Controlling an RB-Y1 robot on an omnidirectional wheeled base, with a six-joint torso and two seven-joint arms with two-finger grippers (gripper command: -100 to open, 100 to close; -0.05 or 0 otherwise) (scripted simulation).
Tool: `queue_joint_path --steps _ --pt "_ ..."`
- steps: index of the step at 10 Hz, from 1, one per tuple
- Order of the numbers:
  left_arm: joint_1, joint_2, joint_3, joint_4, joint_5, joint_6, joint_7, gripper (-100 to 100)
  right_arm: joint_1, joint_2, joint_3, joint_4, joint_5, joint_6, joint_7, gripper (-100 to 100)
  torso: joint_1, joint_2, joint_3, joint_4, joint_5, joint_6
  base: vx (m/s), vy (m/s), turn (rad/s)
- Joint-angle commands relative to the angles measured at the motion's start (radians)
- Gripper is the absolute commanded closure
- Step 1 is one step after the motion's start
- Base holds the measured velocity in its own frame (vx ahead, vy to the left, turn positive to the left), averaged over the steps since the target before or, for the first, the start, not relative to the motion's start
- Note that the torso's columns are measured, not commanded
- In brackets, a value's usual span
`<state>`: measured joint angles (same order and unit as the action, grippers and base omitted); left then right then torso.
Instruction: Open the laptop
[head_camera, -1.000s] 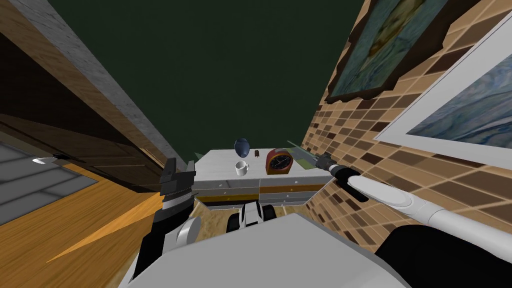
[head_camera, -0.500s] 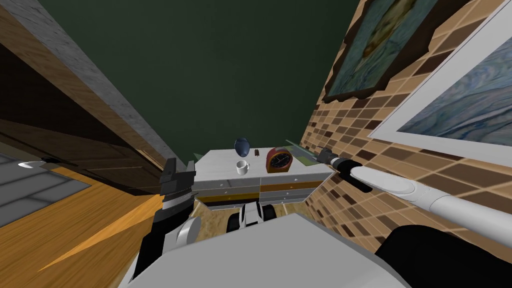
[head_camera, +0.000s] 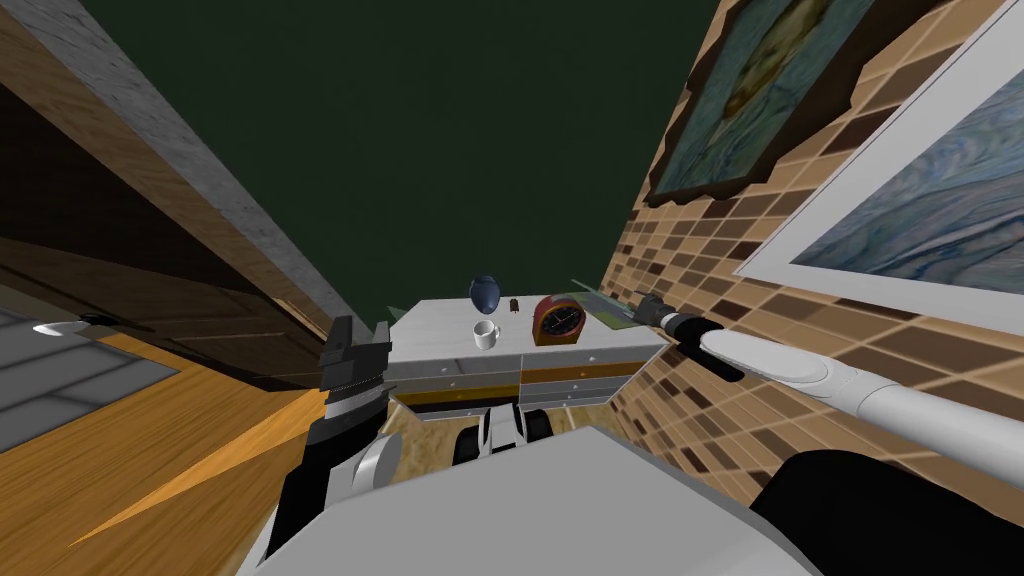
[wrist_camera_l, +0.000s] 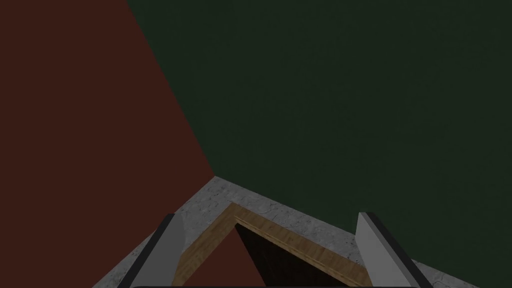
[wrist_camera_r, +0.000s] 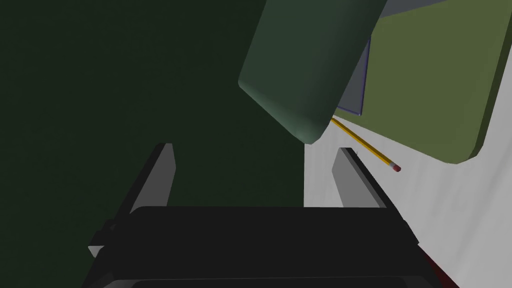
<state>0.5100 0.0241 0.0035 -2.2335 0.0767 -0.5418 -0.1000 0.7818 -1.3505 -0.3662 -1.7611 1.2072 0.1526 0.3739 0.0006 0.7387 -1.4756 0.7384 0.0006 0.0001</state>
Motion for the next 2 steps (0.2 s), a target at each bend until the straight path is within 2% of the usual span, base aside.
queue_joint_path --steps 1,2 --pt "0.0 0.0 0.0 0.0 0.0 0.0 0.0 0 0.0 0.0 0.0 0.0 0.0 0.0 0.0 0 0.0 0.0 0.0 0.0 0.0 0.0 0.0 0.0 0.0" --pt "0.0 0.0 0.0 0.0 0.0 0.0 0.0 0 0.0 0.0 0.0 0.0 0.0 0.0 0.0 0 -0.001 -0.001 0.0 0.0 -0.001 0.0 0.0 0.0 0.0"
